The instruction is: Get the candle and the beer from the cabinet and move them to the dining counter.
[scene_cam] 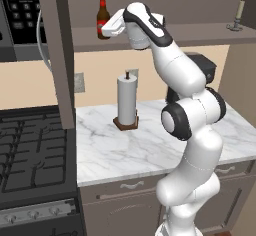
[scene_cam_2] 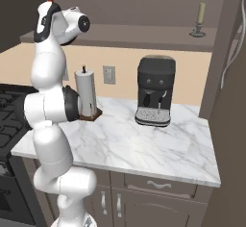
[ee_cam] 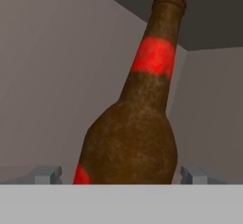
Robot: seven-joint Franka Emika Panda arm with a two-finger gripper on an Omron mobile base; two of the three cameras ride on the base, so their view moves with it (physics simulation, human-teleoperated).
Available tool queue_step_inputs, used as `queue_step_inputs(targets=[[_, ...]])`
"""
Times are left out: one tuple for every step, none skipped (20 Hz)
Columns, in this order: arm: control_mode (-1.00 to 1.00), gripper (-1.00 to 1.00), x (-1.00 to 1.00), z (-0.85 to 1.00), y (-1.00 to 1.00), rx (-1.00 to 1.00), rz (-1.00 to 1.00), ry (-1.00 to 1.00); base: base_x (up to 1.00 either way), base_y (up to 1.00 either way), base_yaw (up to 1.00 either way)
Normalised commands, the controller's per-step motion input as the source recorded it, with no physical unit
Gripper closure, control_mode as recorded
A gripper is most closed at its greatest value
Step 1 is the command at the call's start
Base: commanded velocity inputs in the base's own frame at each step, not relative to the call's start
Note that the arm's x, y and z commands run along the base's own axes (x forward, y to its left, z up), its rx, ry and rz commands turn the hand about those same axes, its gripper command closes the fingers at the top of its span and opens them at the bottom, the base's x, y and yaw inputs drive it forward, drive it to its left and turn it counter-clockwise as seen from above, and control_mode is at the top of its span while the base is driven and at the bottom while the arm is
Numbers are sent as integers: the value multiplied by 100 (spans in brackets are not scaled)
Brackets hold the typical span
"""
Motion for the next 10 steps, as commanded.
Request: queue_step_inputs(targets=[[-100, -100, 4, 0, 3, 0, 0, 1, 0, 0, 0], [-100, -100, 6, 0, 4, 0, 0, 2, 0, 0, 0], [-100, -100, 5, 0, 3, 0, 0, 1, 0, 0, 0], [-100, -100, 5, 0, 4, 0, 0, 2, 0, 0, 0], [-100, -100, 3, 0, 3, 0, 0, 1, 0, 0, 0], [-100, -100, 2, 0, 1, 0, 0, 0, 0, 0, 0], [-100, -100, 2, 0, 0, 0, 0, 0, 0, 0, 0], [-100, -100, 0, 0, 0, 0, 0, 0, 0, 0, 0], [-100, -100, 0, 0, 0, 0, 0, 0, 0, 0, 0], [-100, -100, 2, 0, 0, 0, 0, 0, 0, 0, 0]])
